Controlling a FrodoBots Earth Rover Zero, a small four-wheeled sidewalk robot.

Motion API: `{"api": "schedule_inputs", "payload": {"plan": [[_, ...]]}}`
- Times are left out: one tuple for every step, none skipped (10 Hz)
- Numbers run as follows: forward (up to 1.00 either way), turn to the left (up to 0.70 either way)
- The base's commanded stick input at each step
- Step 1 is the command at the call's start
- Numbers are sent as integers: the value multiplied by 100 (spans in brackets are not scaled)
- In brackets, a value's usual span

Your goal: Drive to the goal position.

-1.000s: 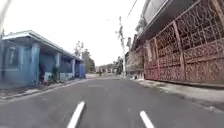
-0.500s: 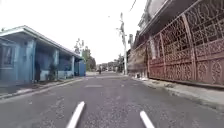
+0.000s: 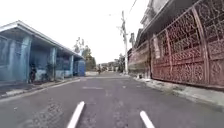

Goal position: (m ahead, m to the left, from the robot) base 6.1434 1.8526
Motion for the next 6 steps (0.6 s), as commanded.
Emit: {"api": "schedule_inputs", "payload": {"plan": [[85,0],[85,-18],[85,-34],[85,-34],[85,-31],[85,-7]]}}
